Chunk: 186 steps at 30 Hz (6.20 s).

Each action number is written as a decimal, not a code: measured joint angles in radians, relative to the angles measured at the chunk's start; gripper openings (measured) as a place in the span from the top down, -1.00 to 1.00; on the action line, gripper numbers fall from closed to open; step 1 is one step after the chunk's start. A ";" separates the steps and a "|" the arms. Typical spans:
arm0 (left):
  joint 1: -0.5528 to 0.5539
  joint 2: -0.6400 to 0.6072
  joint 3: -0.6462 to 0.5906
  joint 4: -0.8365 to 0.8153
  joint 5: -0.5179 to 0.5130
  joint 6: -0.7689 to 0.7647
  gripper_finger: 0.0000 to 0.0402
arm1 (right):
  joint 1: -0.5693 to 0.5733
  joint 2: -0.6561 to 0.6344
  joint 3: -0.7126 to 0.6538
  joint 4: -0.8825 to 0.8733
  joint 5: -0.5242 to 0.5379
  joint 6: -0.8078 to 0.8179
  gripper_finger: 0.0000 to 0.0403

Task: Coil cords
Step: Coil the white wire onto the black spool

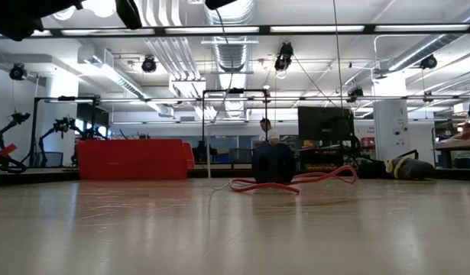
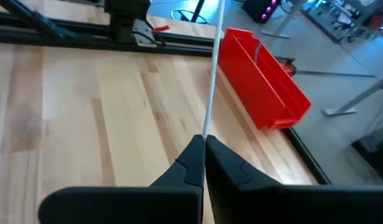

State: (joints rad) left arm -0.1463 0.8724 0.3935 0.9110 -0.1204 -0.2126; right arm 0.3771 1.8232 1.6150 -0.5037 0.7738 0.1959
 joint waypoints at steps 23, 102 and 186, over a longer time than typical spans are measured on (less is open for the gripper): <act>-0.001 0.042 0.003 -0.039 0.132 0.150 1.00 | -0.034 -0.076 -0.006 -0.027 -0.053 -0.019 1.00; -0.034 0.277 0.065 0.427 -0.094 -0.144 1.00 | -0.046 0.140 -0.018 0.702 -0.100 -0.253 0.09; -0.047 -0.105 -0.072 -0.116 0.002 0.256 1.00 | -0.111 -0.213 0.014 0.048 -0.355 0.112 1.00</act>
State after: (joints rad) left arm -0.1928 0.7677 0.3210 0.7952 -0.1183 0.0439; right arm 0.2657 1.6100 1.6287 -0.4560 0.4191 0.3074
